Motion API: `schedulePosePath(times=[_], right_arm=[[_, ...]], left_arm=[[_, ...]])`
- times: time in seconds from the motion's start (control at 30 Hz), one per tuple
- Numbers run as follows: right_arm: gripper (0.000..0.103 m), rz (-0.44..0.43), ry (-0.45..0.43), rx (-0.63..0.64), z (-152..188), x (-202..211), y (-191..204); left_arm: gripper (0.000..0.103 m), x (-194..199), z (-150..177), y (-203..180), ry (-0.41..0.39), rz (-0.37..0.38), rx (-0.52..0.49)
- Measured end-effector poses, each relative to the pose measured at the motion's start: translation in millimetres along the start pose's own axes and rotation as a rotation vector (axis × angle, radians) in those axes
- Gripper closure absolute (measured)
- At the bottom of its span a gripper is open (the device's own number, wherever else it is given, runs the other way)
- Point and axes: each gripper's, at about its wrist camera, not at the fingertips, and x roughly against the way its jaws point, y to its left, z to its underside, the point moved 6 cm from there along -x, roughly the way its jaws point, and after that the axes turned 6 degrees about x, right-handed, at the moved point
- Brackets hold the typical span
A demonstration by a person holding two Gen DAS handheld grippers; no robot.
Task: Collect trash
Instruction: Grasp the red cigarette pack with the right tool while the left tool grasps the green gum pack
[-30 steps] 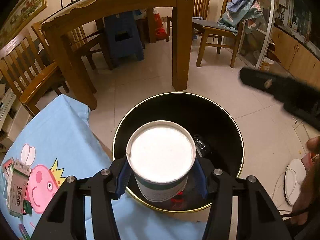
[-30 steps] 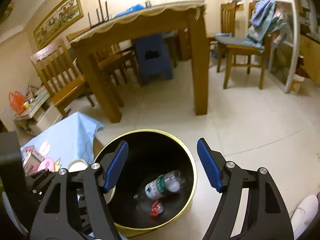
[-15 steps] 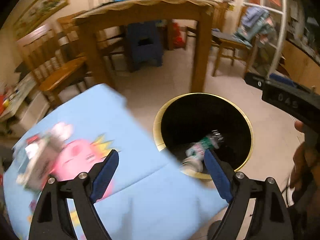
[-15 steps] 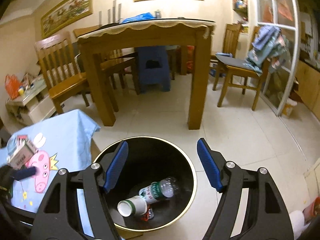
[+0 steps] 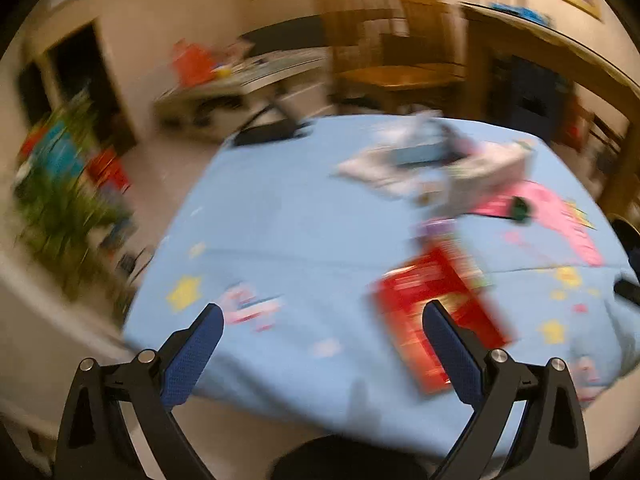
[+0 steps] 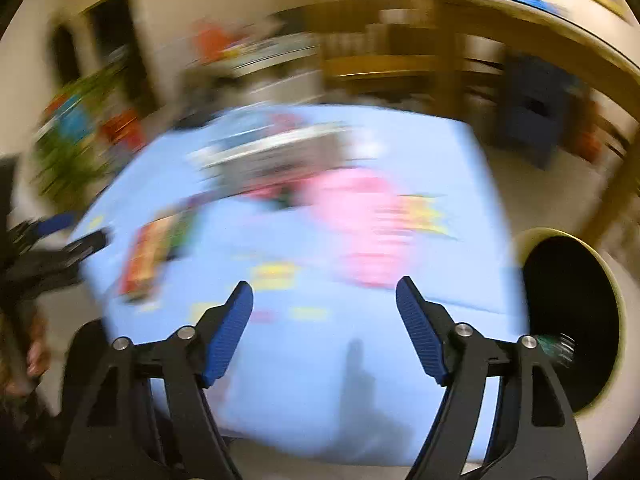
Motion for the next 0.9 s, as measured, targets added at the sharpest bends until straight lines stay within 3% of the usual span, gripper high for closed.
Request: schedulePosePath(times=[0.1, 0.17, 0.27, 0.4, 0.53, 0.57, 0.6, 0.67, 0.83, 0.9], right_arm=[[0.014, -0.072, 0.012, 0.072, -24, -18, 64], [0.014, -0.081, 0.022, 0.099, -39, -32, 95], [0.016, -0.031, 0.073, 0.133, -44, -54, 116], [0.016, -0.030, 0.115, 0.095, -32, -69, 121], [0.012, 0.170, 0.094, 0.258, -25, -77, 144], [0.017, 0.243, 0.101, 0.336, -22, -84, 155], [0.036, 0.277, 0.114, 0.372, -18, -87, 157], [0.041, 0.306, 0.148, 0.408, -8, -94, 158], [0.043, 0.190, 0.169, 0.278, -4, -74, 126], [0.043, 0.079, 0.147, 0.149, 0, -51, 95]], left_arm=[[0.007, -7, 7, 34, 0.018, -0.011, 0.045], [0.007, -11, 10, 44, 0.028, -0.003, 0.065], [0.007, -19, 14, 54, 0.040, 0.017, 0.082], [0.007, -25, 24, 62, 0.053, 0.031, 0.091], [0.007, -33, 27, 63, 0.068, 0.043, 0.105], [0.007, -34, 27, 63, 0.069, 0.043, 0.105], [0.007, -35, 28, 64, 0.071, 0.044, 0.105], [0.007, -36, 28, 65, 0.073, 0.045, 0.105], [0.007, -33, 23, 62, 0.064, 0.050, 0.103], [0.007, -30, 16, 53, 0.059, 0.076, 0.094]])
